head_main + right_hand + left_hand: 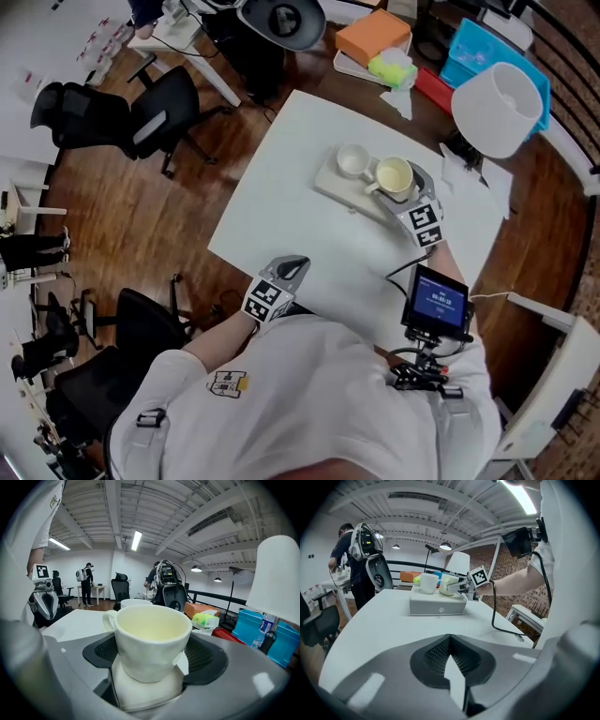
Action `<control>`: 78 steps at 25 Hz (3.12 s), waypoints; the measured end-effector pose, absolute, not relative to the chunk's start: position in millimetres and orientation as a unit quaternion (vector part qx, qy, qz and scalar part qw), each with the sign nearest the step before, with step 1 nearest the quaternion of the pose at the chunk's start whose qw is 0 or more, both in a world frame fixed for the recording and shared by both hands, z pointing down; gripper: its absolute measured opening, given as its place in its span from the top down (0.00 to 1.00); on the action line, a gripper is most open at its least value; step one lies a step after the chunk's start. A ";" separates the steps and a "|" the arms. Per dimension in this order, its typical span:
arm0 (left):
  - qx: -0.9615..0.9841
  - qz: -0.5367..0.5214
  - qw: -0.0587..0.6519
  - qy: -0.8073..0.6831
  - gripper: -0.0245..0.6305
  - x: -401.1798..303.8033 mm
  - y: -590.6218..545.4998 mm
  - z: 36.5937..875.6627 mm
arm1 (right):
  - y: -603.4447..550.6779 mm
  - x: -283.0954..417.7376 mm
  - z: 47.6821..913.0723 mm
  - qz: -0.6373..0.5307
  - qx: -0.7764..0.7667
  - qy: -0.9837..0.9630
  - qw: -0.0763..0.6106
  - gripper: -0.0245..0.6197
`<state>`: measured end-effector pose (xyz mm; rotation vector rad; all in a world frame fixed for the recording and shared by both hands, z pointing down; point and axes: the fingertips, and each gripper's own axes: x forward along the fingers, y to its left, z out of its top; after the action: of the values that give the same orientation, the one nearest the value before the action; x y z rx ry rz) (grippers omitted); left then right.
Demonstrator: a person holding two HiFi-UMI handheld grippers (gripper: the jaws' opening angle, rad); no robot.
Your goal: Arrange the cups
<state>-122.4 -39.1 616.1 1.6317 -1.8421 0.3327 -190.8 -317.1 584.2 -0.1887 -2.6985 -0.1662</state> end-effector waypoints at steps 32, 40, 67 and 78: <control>0.606 0.146 0.316 -0.715 0.95 -102.8 -14.9 610.3 | -312.4 -157.1 587.4 -0.052 -0.050 -0.974 0.214 0.28; 0.660 0.150 0.306 -0.670 0.95 -52.8 -34.1 609.4 | -287.6 -65.1 583.9 -0.019 0.002 -0.976 0.219 0.29; 0.778 0.148 0.287 -0.539 0.95 -85.7 70.5 640.9 | 2.6 1.8 631.9 0.094 0.123 -0.941 0.301 0.52; 0.761 0.143 0.300 -0.558 0.95 -88.9 94.9 645.9 | 6.8 46.3 640.5 0.122 0.227 -0.907 0.333 0.96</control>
<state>-88.9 94.9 645.9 2.0190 -1.4798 0.3797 46.3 6.8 640.5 0.5928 -2.3684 0.3176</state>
